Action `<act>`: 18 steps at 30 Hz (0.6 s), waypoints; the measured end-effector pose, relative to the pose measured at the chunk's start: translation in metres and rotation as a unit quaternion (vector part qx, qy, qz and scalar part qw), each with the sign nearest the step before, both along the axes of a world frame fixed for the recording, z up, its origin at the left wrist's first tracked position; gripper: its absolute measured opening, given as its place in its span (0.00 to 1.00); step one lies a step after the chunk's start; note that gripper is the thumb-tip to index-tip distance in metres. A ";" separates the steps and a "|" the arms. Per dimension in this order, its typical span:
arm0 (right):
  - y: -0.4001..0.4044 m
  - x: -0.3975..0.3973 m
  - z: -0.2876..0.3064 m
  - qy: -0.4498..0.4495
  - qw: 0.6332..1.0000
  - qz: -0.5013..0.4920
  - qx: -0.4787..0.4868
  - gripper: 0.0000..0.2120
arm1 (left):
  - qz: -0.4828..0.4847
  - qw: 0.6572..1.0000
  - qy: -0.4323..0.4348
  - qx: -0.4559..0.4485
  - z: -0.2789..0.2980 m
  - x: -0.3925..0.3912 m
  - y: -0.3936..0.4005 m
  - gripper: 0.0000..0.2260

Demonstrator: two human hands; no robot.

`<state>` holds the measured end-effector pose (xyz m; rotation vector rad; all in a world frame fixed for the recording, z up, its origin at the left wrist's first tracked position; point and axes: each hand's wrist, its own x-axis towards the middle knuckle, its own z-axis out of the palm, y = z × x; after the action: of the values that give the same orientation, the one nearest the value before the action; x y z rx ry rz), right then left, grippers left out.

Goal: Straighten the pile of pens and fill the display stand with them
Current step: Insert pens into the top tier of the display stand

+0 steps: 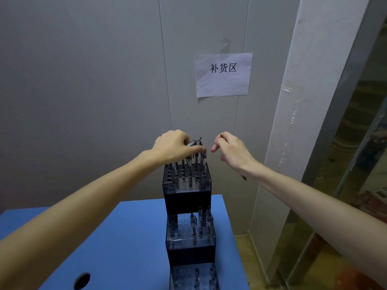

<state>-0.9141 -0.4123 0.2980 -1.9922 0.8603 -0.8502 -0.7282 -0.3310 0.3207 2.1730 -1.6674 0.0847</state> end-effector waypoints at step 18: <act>0.006 0.016 0.019 -0.022 0.992 0.059 -0.110 0.10 | -0.002 0.932 0.224 -0.285 0.006 0.031 0.036 0.11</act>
<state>-0.8976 -0.4059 0.3167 -2.1818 0.6395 -0.9498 -0.6972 -0.2953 0.3264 1.5984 -1.1979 0.0573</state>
